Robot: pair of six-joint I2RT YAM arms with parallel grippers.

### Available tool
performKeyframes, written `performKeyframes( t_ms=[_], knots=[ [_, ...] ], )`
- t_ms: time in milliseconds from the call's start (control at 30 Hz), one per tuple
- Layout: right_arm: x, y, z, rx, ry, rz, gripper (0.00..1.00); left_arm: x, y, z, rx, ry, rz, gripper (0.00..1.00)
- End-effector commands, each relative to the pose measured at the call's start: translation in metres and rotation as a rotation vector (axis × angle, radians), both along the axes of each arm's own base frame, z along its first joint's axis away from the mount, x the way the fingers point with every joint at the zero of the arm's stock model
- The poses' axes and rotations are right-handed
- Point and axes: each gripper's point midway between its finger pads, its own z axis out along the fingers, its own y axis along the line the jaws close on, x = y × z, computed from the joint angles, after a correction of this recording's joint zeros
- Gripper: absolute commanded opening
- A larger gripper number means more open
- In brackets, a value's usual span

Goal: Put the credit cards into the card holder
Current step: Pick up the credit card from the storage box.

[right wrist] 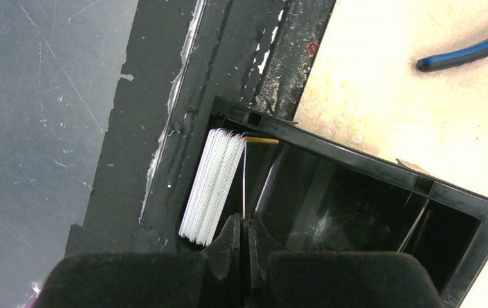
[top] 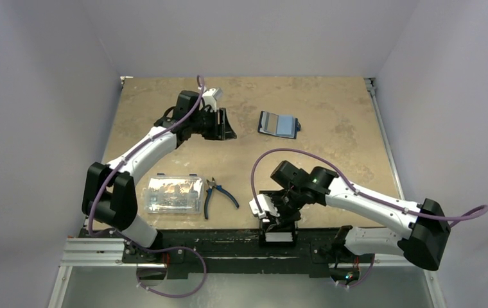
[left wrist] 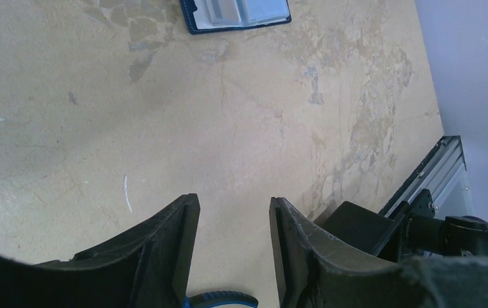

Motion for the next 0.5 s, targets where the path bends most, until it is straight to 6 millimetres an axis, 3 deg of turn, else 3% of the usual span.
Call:
performKeyframes(
  t_ms=[0, 267, 467],
  knots=[
    [0.006, 0.006, 0.007, 0.031, -0.038, -0.023, 0.0, 0.003, -0.008, 0.006, -0.061, -0.009, -0.022, 0.48],
    [0.043, 0.025, 0.01, 0.058, -0.12, -0.266, 0.0, 0.0, -0.013, 0.0, -0.088, 0.021, -0.042, 0.48],
    [0.067, 0.016, 0.008, 0.014, -0.232, -0.358, 0.0, 0.0, -0.013, 0.003, -0.091, 0.012, -0.044, 0.48]
  ],
)
